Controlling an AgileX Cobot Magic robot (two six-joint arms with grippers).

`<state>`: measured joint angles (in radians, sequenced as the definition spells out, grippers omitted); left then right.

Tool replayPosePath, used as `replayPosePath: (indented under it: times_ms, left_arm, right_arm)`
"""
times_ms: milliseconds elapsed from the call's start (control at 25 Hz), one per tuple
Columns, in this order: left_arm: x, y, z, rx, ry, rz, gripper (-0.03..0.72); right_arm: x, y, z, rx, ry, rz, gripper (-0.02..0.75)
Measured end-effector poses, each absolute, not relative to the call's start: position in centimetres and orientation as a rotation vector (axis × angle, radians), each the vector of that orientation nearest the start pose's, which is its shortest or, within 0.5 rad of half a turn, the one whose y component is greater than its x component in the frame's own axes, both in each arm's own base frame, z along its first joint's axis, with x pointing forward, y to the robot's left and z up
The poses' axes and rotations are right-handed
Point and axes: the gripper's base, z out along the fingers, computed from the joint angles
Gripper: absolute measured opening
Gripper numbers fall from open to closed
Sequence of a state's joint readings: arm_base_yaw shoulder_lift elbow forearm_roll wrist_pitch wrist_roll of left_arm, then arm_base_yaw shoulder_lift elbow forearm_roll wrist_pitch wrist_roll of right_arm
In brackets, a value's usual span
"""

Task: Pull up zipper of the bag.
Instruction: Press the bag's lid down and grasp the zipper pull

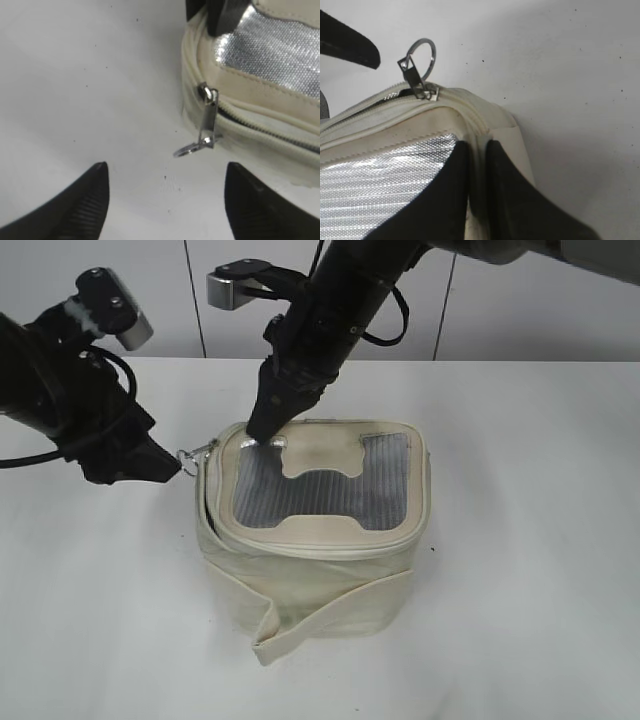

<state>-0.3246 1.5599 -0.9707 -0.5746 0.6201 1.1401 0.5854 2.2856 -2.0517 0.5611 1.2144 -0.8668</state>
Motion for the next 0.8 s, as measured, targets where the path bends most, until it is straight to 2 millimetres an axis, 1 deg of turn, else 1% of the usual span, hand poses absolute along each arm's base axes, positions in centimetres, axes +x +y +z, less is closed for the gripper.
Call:
replayPosePath:
  times_ms: [120,280,440,640,720,760,800]
  left_arm:
    - [28.4,-13.4,22.8,1.329,2.176,-0.275,0.548]
    - [28.6,-13.8,21.7,1.379,2.184,-0.258,0.545]
    - [28.9,-14.3,21.4,1.4,2.143,-0.216,0.505]
    - [28.6,-15.5,21.4,1.45,2.083,-0.194,0.474]
    - [28.7,-15.7,21.1,1.466,2.079,-0.19,0.452]
    - [28.7,-15.7,20.9,1.475,2.082,-0.185,0.426]
    - [28.8,-15.7,20.7,1.484,2.083,-0.18,0.384]
  right_arm:
    - [38.0,30.6,22.0,-1.687,2.2,0.726,0.076]
    - [38.0,30.6,22.0,-1.687,2.2,0.726,0.076]
    - [38.0,30.6,22.0,-1.687,2.2,0.726,0.076]
    - [38.0,30.6,22.0,-1.687,2.2,0.726,0.076]
    - [38.0,30.6,22.0,-1.688,2.2,0.725,0.076]
    - [38.0,30.6,22.0,-1.688,2.2,0.725,0.076]
    - [38.0,30.6,22.0,-1.688,2.2,0.725,0.076]
